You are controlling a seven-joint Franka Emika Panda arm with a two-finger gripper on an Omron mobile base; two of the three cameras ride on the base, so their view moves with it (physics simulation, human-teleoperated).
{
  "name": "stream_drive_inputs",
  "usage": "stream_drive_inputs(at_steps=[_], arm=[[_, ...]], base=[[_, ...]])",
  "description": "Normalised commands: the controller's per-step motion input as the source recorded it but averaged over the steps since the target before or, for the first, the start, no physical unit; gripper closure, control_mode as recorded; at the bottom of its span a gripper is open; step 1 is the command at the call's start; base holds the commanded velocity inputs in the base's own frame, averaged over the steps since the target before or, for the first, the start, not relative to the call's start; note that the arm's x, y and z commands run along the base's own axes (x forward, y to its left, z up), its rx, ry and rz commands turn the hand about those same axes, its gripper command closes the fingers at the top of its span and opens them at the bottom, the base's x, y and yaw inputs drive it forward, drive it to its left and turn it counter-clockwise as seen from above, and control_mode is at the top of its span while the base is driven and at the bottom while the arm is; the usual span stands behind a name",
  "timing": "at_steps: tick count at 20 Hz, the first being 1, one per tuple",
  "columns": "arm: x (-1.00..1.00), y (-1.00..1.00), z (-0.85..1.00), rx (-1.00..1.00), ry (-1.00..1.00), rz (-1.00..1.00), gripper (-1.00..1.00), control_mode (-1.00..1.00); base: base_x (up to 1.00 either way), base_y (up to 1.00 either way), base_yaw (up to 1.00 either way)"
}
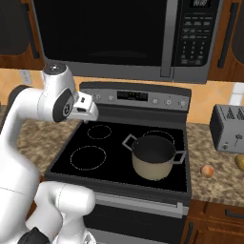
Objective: Put the onion and potato in the pot. Retrieve the spatula and lightly stir the vegetables in the pot.
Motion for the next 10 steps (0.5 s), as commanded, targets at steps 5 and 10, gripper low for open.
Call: stream_drive_inputs(at_steps=[5,10], arm=[[-0.1,0.04,0.08,-0.01,0.0,-0.05,-1.0,-1.0],[-0.02,0.0,0.0,0.0,0.0,0.0,-1.0,-1.0]], base=[[0.0,0.0,0.0],[0.0,0.0,0.0]])
